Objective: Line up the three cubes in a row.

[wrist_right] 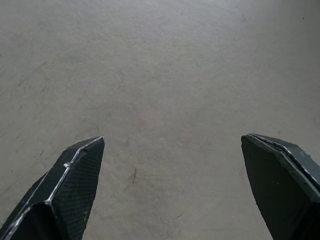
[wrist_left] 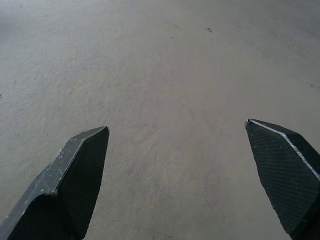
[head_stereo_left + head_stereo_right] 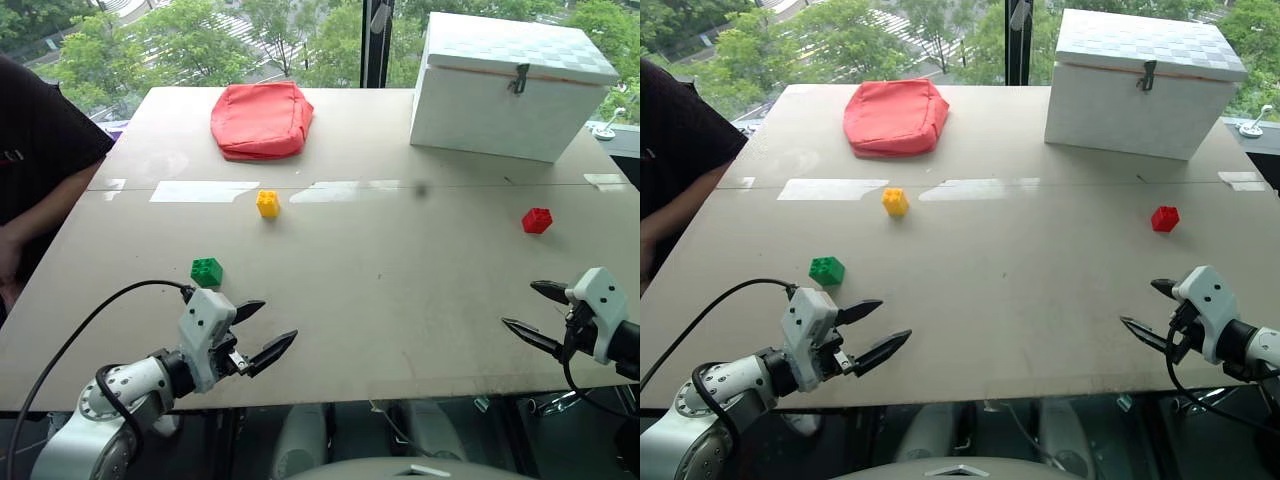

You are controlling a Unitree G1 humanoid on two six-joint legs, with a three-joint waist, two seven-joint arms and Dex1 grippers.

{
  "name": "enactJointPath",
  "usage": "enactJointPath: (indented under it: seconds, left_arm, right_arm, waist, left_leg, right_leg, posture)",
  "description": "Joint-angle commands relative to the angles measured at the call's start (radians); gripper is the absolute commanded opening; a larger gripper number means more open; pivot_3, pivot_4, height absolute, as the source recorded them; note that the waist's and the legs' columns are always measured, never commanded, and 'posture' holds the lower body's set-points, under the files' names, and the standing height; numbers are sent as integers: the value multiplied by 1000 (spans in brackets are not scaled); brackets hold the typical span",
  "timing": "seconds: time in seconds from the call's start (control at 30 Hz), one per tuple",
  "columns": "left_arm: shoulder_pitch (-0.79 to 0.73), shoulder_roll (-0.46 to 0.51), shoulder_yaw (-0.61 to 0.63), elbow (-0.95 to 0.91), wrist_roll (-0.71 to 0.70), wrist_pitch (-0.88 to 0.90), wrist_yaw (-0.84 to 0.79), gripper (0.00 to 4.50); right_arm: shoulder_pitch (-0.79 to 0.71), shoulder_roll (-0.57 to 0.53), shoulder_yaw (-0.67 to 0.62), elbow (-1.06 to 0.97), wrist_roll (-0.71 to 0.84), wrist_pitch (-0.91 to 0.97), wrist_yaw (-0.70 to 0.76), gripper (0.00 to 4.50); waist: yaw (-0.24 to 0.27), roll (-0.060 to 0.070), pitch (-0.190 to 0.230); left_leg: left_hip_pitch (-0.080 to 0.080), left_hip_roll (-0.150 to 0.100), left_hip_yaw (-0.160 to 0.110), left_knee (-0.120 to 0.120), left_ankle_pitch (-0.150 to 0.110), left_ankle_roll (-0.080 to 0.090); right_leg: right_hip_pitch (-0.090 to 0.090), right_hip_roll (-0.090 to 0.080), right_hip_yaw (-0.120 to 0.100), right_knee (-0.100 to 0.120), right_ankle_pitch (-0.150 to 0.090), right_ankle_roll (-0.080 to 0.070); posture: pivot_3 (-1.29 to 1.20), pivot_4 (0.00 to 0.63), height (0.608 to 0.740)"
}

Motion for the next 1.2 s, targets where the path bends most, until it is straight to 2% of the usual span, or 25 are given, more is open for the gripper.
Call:
enactJointPath:
  seconds: [0.03,0.2,0.33,0.43,0.57,0.63,0.8,1.2]
  left_arm:
    - [-33,-18,-12,-46,-19,-6,22,4460]
    - [-175,-52,-47,-30,-75,59,77,4460]
    - [-298,-46,-94,-23,-91,108,95,4460]
    - [-500,-72,-186,-12,-119,162,100,4460]
    - [-666,-122,-283,5,-140,210,101,4460]
    - [-728,-134,-331,33,-125,204,79,4460]
    - [-810,-146,-401,89,-87,173,35,4460]
    - [-818,-178,-408,97,-66,160,52,4460]
  right_arm:
    - [-8,18,-43,-55,5,18,-57,4500]
    - [-109,122,-43,-176,30,174,-280,4500]
    - [-253,88,19,-204,-29,408,-444,4500]
    - [-551,91,90,-68,-37,665,-548,4500]
    - [-826,114,133,209,-120,827,-661,4500]
    - [-937,125,148,372,-151,836,-690,4500]
    - [-1082,104,209,635,-192,807,-660,4500]
    - [-1198,122,263,911,-235,683,-587,4500]
  waist:
    - [0,0,0]
    - [0,0,-1]
    - [0,1,-1]
    - [-2,1,0]
    - [1,0,-1]
    - [1,0,-1]
    - [-1,0,0]
    - [-13,1,0]
  left_leg:
    - [0,0,0,0,0,0]
    - [0,0,-1,0,0,0]
    - [0,-1,0,1,0,0]
    - [0,-2,1,1,0,0]
    - [0,-4,0,3,1,1]
    - [-1,-4,-1,2,0,1]
    - [-3,-4,2,-2,0,1]
    - [-2,-4,1,-2,0,1]
  right_leg:
    - [0,0,0,0,0,0]
    - [0,0,0,1,0,0]
    - [0,0,0,1,0,0]
    - [0,1,1,1,1,-1]
    - [2,2,1,1,4,-6]
    - [2,3,1,0,4,-6]
    - [0,3,2,-1,5,0]
    - [0,4,3,0,5,1]
  posture:
    - [0,150,740]
    - [0,150,740]
    - [0,150,740]
    - [0,150,740]
    - [0,150,740]
    - [0,150,740]
    - [0,150,740]
    - [0,150,740]
